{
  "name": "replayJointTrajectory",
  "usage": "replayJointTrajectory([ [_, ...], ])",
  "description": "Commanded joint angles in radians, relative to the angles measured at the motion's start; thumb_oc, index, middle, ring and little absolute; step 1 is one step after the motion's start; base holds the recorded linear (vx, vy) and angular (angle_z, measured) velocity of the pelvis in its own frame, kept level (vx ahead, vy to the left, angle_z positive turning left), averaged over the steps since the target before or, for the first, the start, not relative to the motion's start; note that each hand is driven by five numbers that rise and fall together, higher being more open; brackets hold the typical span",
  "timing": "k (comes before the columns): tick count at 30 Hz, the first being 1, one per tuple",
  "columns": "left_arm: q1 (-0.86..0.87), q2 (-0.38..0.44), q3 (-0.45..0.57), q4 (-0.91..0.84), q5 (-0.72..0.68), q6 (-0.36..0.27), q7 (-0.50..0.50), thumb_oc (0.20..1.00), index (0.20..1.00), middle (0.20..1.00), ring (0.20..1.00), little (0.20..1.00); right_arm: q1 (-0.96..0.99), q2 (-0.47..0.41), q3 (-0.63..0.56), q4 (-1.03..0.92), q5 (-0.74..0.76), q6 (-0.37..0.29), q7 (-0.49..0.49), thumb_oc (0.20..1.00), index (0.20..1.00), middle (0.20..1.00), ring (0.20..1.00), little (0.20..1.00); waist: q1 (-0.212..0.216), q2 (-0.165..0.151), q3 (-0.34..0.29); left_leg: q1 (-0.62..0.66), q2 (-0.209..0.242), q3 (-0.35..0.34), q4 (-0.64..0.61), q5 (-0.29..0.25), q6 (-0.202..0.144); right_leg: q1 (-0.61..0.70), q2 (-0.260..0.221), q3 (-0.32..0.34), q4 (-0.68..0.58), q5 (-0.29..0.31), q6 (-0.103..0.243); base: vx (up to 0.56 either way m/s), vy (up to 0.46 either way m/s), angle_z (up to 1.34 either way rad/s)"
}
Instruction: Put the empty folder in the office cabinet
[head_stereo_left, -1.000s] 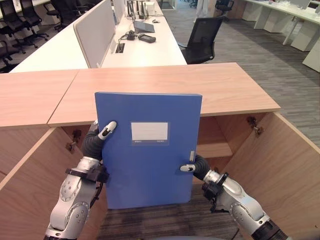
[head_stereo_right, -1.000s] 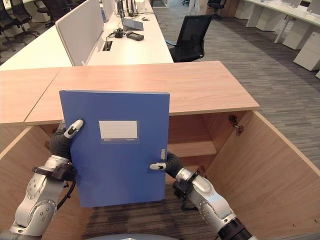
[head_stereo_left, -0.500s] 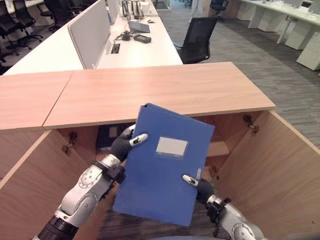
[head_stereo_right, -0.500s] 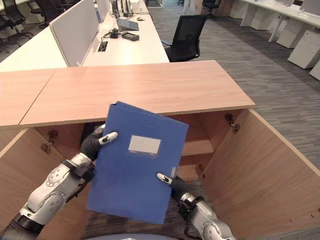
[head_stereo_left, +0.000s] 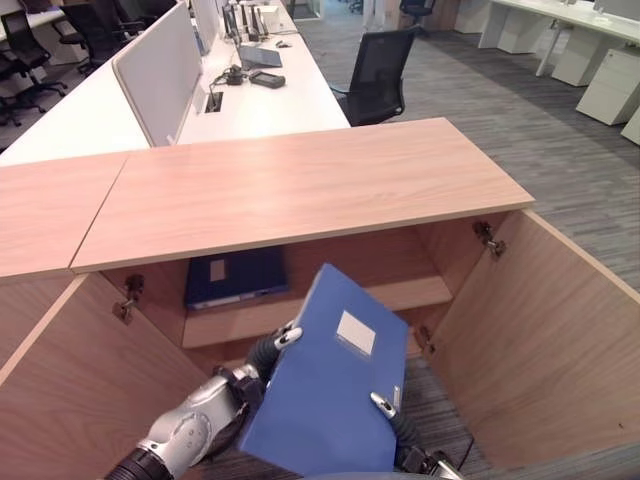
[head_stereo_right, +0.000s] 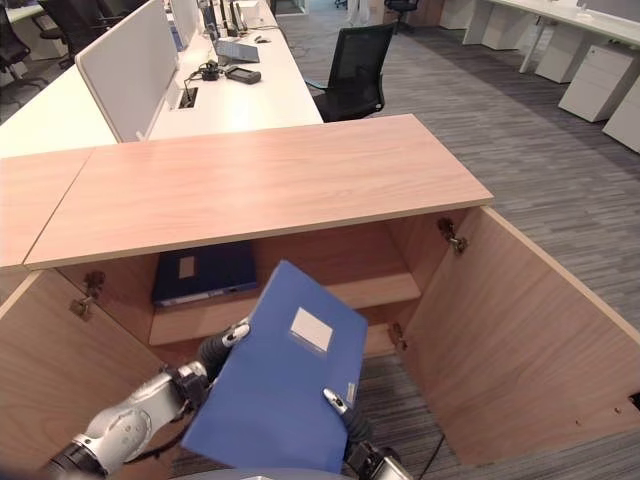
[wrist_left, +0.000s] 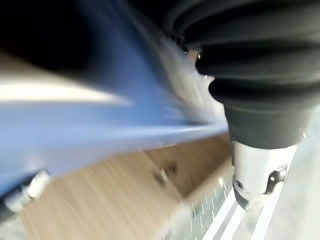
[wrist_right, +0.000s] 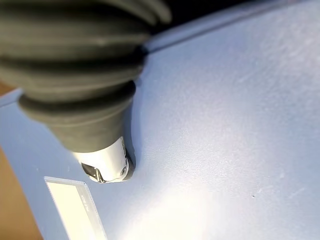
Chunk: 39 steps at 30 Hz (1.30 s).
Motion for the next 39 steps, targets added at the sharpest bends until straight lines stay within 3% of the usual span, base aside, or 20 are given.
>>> replayJointTrajectory([
  [1, -0.003, -0.032, -0.028, -0.004, 0.071, 0.001, -0.030, 1.000, 1.000, 1.000, 1.000, 1.000, -0.093, 0.049, -0.059, 0.036, 0.053, -0.016, -0.023, 0.200, 0.200, 0.200, 0.200, 0.200, -0.010, -0.017, 0.000, -0.022, 0.057, -0.151, 0.004, -0.014, -0.049, 0.008, 0.012, -0.020, 0.008, -0.010, 0.020, -0.01, -0.079, -0.06],
  [3, -0.007, -0.073, -0.008, 0.124, 0.143, -0.001, -0.039, 1.000, 1.000, 1.000, 1.000, 1.000, -0.116, 0.042, -0.082, 0.145, 0.008, 0.001, -0.025, 0.200, 0.200, 0.200, 0.200, 0.200, -0.012, -0.014, -0.001, -0.023, 0.066, -0.152, 0.004, -0.010, -0.054, 0.006, 0.020, -0.018, 0.008, -0.017, 0.013, 0.02, -0.099, 0.00],
  [5, -0.024, -0.260, 0.085, 0.514, 0.269, -0.001, -0.017, 1.000, 1.000, 1.000, 1.000, 1.000, -0.174, 0.057, -0.156, 0.389, -0.044, 0.025, -0.044, 0.200, 0.200, 0.200, 0.200, 0.200, -0.017, -0.006, -0.005, -0.017, 0.093, -0.168, 0.004, -0.011, -0.074, 0.018, 0.049, -0.003, 0.008, -0.044, 0.000, 0.04, -0.165, -0.02],
  [6, -0.030, -0.263, 0.087, 0.520, 0.271, -0.004, -0.020, 1.000, 1.000, 1.000, 1.000, 1.000, -0.179, 0.055, -0.158, 0.392, -0.045, 0.025, -0.041, 0.200, 0.200, 0.200, 0.200, 0.200, -0.017, -0.007, -0.002, -0.028, 0.091, -0.161, 0.004, 0.008, -0.067, 0.008, 0.047, -0.010, 0.008, -0.031, -0.008, -0.06, -0.145, 0.00],
  [8, -0.079, -0.380, 0.191, 0.804, 0.346, -0.021, 0.003, 1.000, 1.000, 1.000, 1.000, 1.000, -0.226, 0.071, -0.190, 0.484, -0.059, 0.023, -0.042, 0.200, 0.200, 0.200, 0.200, 0.200, -0.021, -0.003, -0.002, -0.032, 0.111, -0.166, 0.004, 0.019, -0.080, 0.006, 0.069, -0.002, 0.008, -0.040, -0.026, -0.03, -0.136, 0.02],
  [10, -0.113, -0.430, 0.285, 0.997, 0.441, -0.053, 0.038, 1.000, 1.000, 1.000, 1.000, 1.000, -0.251, 0.075, -0.205, 0.515, -0.072, 0.008, -0.042, 0.200, 0.200, 0.200, 0.200, 0.200, -0.025, 0.000, -0.002, -0.024, 0.130, -0.163, 0.004, 0.026, -0.090, 0.005, 0.087, 0.009, 0.016, -0.052, -0.043, 0.06, -0.176, 0.02],
  [11, -0.122, -0.445, 0.357, 1.094, 0.469, -0.056, 0.050, 1.000, 1.000, 1.000, 1.000, 1.000, -0.268, 0.074, -0.204, 0.527, -0.083, 0.003, -0.040, 0.200, 0.200, 0.200, 0.200, 0.200, -0.023, 0.004, 0.000, -0.001, 0.153, -0.163, 0.004, 0.028, -0.104, 0.009, 0.109, 0.026, 0.042, -0.088, -0.055, 0.04, -0.155, -0.02],
  [13, -0.127, -0.443, 0.405, 1.141, 0.483, -0.058, 0.053, 1.000, 1.000, 1.000, 1.000, 1.000, -0.279, 0.075, -0.199, 0.523, -0.084, -0.002, -0.039, 0.200, 0.200, 0.200, 0.200, 0.200, -0.017, 0.002, 0.008, 0.006, 0.167, -0.157, 0.004, 0.049, -0.109, 0.008, 0.120, 0.032, 0.055, -0.103, -0.067, 0.04, -0.203, -0.10],
  [14, -0.125, -0.438, 0.463, 1.171, 0.483, -0.057, 0.065, 1.000, 1.000, 1.000, 1.000, 1.000, -0.282, 0.077, -0.194, 0.491, -0.079, -0.008, -0.040, 0.200, 0.200, 0.200, 0.200, 0.200, -0.004, -0.010, 0.026, -0.024, 0.191, -0.159, 0.080, 0.060, -0.115, 0.009, 0.131, 0.034, 0.073, -0.119, -0.089, 0.04, -0.288, -0.13],
  [17, -0.112, -0.432, 0.506, 1.180, 0.474, -0.057, 0.077, 1.000, 1.000, 1.000, 1.000, 1.000, -0.286, 0.071, -0.194, 0.471, -0.077, -0.013, -0.040, 0.200, 0.200, 0.200, 0.200, 0.200, 0.014, -0.017, 0.051, -0.082, 0.203, -0.181, 0.194, 0.084, -0.115, 0.016, 0.136, 0.029, 0.084, -0.130, -0.111, -0.01, -0.149, -0.17],
  [18, -0.105, -0.432, 0.516, 1.179, 0.467, -0.057, 0.077, 1.000, 1.000, 1.000, 1.000, 1.000, -0.285, 0.066, -0.193, 0.461, -0.074, -0.015, -0.040, 0.200, 0.200, 0.200, 0.200, 0.200, 0.021, -0.017, 0.059, -0.111, 0.201, -0.200, 0.237, 0.100, -0.111, 0.018, 0.137, 0.022, 0.087, -0.135, -0.118, 0.00, -0.111, -0.23],
  [20, -0.094, -0.438, 0.517, 1.190, 0.475, -0.056, 0.075, 1.000, 1.000, 1.000, 1.000, 1.000, -0.292, 0.054, -0.193, 0.448, -0.083, -0.019, -0.036, 0.200, 0.200, 0.200, 0.200, 0.200, 0.033, -0.022, 0.072, -0.185, 0.154, -0.261, 0.279, 0.096, -0.084, 0.019, 0.126, 0.011, 0.079, -0.137, -0.119, -0.01, -0.040, 0.09],
  [22, -0.089, -0.438, 0.512, 1.215, 0.520, -0.057, 0.066, 1.000, 1.000, 1.000, 1.000, 1.000, -0.296, 0.049, -0.191, 0.463, -0.096, -0.015, -0.029, 0.200, 0.200, 0.200, 0.200, 0.200, 0.036, -0.028, 0.068, -0.228, 0.113, -0.270, 0.240, 0.061, -0.069, 0.025, 0.111, -0.002, 0.065, -0.137, -0.108, 0.06, 0.014, 0.31],
  [24, -0.074, -0.443, 0.511, 1.239, 0.561, -0.051, 0.058, 1.000, 1.000, 1.000, 1.000, 1.000, -0.306, 0.043, -0.183, 0.485, -0.130, -0.007, -0.028, 0.200, 0.200, 0.200, 0.200, 0.200, 0.051, -0.025, 0.063, -0.284, 0.090, -0.244, 0.174, 0.097, -0.074, 0.045, 0.100, -0.018, 0.044, -0.142, -0.098, 0.16, 0.081, 0.23],
  [28, -0.060, -0.450, 0.526, 1.248, 0.536, -0.045, 0.064, 1.000, 1.000, 1.000, 1.000, 1.000, -0.326, 0.036, -0.189, 0.514, -0.135, -0.010, -0.034, 0.200, 0.200, 0.200, 0.200, 0.200, 0.070, -0.010, 0.064, -0.333, 0.057, -0.261, 0.076, 0.136, -0.077, 0.065, 0.099, -0.014, 0.025, -0.154, -0.090, 0.16, 0.120, 0.11],
  [31, -0.033, -0.454, 0.552, 1.259, 0.529, -0.046, 0.071, 1.000, 1.000, 1.000, 1.000, 1.000, -0.326, 0.047, -0.198, 0.562, -0.137, 0.003, -0.030, 0.200, 0.200, 0.200, 0.200, 0.200, 0.080, 0.015, 0.039, -0.308, 0.052, -0.274, 0.013, 0.162, -0.069, 0.087, 0.100, -0.005, 0.009, -0.154, -0.073, 0.26, 0.209, -0.13],
  [34, -0.012, -0.445, 0.565, 1.258, 0.533, -0.051, 0.065, 1.000, 1.000, 1.000, 1.000, 1.000, -0.315, 0.052, -0.213, 0.595, -0.160, 0.013, -0.021, 0.200, 0.200, 0.200, 0.200, 0.200, 0.085, 0.013, 0.015, -0.280, 0.031, -0.254, 0.016, 0.143, -0.049, 0.107, 0.059, 0.006, 0.008, -0.162, -0.054, 0.32, 0.255, -0.35],
  [37, -0.010, -0.438, 0.567, 1.269, 0.548, -0.049, 0.062, 1.000, 1.000, 1.000, 1.000, 1.000, -0.319, 0.054, -0.231, 0.618, -0.194, 0.010, -0.020, 0.200, 0.200, 0.200, 0.200, 0.200, 0.091, 0.007, 0.000, -0.263, 0.001, -0.223, 0.040, 0.091, -0.012, 0.103, 0.002, 0.020, 0.038, -0.162, -0.021, 0.26, 0.288, -0.29],
  [38, -0.015, -0.436, 0.565, 1.273, 0.559, -0.048, 0.064, 1.000, 1.000, 1.000, 1.000, 1.000, -0.323, 0.057, -0.239, 0.620, -0.199, 0.007, -0.022, 0.200, 0.200, 0.200, 0.200, 0.200, 0.094, 0.005, -0.004, -0.258, -0.013, -0.207, 0.053, 0.068, 0.004, 0.089, -0.025, 0.023, 0.077, -0.156, -0.006, 0.28, 0.475, -0.32],
  [39, -0.026, -0.429, 0.562, 1.273, 0.578, -0.049, 0.074, 1.000, 1.000, 1.000, 1.000, 1.000, -0.335, 0.058, -0.249, 0.616, -0.205, 0.006, -0.022, 0.200, 0.200, 0.200, 0.200, 0.200, 0.096, 0.013, -0.002, -0.231, -0.044, -0.182, 0.063, 0.026, 0.039, 0.029, -0.083, 0.039, 0.206, -0.120, 0.021, 0.22, 0.461, -0.21],
])
